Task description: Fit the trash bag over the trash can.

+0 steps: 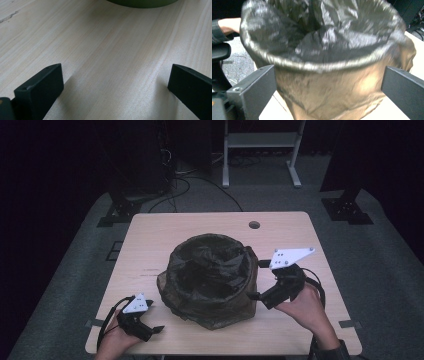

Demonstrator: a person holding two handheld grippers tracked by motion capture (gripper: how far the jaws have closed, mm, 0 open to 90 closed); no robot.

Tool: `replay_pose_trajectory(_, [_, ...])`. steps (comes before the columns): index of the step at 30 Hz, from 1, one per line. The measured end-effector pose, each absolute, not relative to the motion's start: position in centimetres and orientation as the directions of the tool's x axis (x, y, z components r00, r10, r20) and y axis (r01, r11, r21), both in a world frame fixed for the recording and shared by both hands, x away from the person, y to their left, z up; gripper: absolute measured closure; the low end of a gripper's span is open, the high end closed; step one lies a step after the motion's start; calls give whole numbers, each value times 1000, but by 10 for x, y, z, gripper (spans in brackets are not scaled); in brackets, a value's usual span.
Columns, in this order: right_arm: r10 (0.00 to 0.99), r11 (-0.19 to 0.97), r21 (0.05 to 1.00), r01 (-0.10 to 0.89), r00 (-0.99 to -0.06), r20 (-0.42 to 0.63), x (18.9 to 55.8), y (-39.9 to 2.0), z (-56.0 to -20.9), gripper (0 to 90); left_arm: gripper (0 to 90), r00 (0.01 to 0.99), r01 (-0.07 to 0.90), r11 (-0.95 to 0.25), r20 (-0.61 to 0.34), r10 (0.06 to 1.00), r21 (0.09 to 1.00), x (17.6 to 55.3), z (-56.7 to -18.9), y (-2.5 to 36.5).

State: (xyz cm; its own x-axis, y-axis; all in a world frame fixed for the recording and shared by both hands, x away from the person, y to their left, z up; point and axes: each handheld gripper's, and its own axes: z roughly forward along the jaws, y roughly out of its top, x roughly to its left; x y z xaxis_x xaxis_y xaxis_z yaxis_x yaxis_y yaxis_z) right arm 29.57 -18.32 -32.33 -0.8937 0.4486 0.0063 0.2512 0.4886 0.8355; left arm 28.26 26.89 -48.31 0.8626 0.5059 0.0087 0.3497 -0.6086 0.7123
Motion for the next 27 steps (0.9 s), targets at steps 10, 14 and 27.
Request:
replay_pose_trajectory(10, [466,471,835,286,-884,39,285,-193,-364,0,0,862,350,-608,8,506,713,282,-483,269])
replay_pose_trajectory(14, [478,471,830,301,-877,47,282,-196,-380,0,0,864,347,-610,10,503,713,283,-483,269])
replay_pose_trajectory(27, [536,486,798,358,-843,52,277,-208,-429,0,0,866,344,-611,10,500,713,282,-483,269])
